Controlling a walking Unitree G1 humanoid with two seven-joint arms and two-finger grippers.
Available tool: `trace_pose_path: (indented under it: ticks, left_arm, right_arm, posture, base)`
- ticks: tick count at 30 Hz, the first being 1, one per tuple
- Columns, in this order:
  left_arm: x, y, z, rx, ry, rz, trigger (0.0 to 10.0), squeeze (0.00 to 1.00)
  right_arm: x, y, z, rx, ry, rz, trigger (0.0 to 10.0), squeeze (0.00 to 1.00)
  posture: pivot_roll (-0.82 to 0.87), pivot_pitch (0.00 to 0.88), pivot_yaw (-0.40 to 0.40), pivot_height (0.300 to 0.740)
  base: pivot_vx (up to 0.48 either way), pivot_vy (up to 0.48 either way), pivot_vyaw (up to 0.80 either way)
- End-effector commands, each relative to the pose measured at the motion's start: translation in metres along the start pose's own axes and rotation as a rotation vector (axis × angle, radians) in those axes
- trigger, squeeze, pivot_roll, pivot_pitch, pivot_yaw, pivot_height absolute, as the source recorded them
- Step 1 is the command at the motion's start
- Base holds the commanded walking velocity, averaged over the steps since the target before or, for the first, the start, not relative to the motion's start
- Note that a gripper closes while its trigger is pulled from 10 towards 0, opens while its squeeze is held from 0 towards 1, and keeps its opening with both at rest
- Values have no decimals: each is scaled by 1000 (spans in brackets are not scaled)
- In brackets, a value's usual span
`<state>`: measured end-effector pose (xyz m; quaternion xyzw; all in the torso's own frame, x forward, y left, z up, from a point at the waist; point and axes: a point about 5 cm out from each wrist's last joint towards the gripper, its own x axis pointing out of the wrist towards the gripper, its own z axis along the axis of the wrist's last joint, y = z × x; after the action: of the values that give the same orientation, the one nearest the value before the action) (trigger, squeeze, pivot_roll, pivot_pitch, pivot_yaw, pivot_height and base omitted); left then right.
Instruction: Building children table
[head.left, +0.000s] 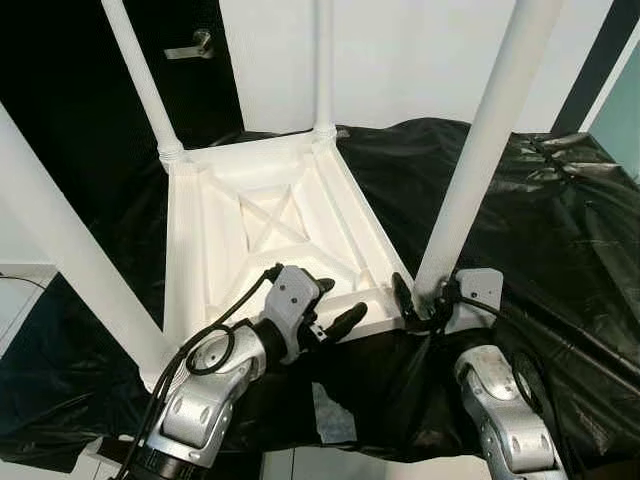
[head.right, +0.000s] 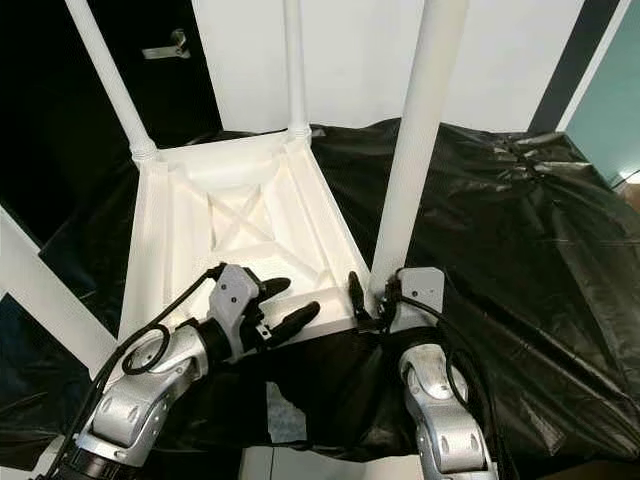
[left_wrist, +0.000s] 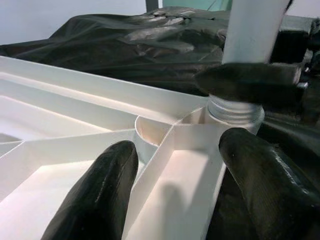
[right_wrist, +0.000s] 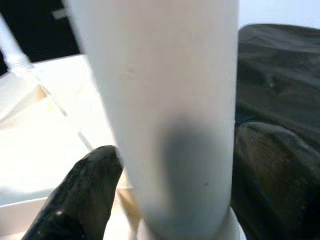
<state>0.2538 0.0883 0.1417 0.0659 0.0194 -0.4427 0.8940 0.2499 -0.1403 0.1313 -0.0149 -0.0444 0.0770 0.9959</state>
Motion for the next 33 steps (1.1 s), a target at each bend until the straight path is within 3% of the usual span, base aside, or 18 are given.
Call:
trace_pose_path:
  ticks: [1, 11, 15, 21, 22, 23, 25, 29, 32, 33]
  left_arm:
    - [-5, 2, 0, -4, 13, 5, 10000, 0]
    - [-41, 1, -1, -26, 65, 7, 10000, 0]
    - [-61, 7, 0, -16, 115, -1, 10000, 0]
    - [-69, 12, 3, -23, 121, 15, 10000, 0]
    - [-82, 23, 5, -24, 146, 49, 10000, 0]
    - [-82, 23, 5, -24, 146, 49, 10000, 0]
    - [-89, 35, 9, 1, 156, 71, 10000, 0]
    - [-90, 47, 12, 37, 161, 84, 10000, 0]
    - [-87, 55, 13, 55, 162, 85, 10000, 0]
    - [-79, 65, 14, 77, 157, 76, 10000, 0]
  right_arm:
    - [-2, 2, 2, 12, -17, 23, 10000, 0]
    - [2, 5, 8, 7, -54, 90, 10000, 0]
    - [13, 6, 12, 5, -74, 114, 10000, 0]
    - [18, 8, 13, 15, -81, 118, 10000, 0]
    - [22, 10, 16, 22, -96, 102, 10000, 0]
    - [22, 10, 16, 22, -96, 102, 10000, 0]
    - [24, 5, 17, 32, -102, 39, 10000, 0]
    - [24, -8, 18, 24, -115, -54, 10000, 0]
    - [23, -22, 20, -17, -124, -147, 10000, 0]
    - [20, -35, 20, -49, -124, -225, 10000, 0]
  posture:
    - [-20, 0, -1, 740]
    - [11, 0, -5, 740]
    - [22, 0, -3, 740]
    - [30, 0, -4, 740]
    - [34, 0, -4, 740]
    - [34, 0, -4, 740]
    - [32, 0, -1, 740]
    - [26, 0, 4, 740]
    - [11, 0, 13, 740]
    - [3, 0, 19, 740]
  base:
    - [0, 0, 0]
    - [0, 0, 0]
    - [0, 0, 0]
    - [0, 0, 0]
    - [0, 0, 0]
    - [0, 0, 0]
    - [0, 0, 0]
    - [0, 0, 0]
    - [0, 0, 0]
    - [0, 0, 0]
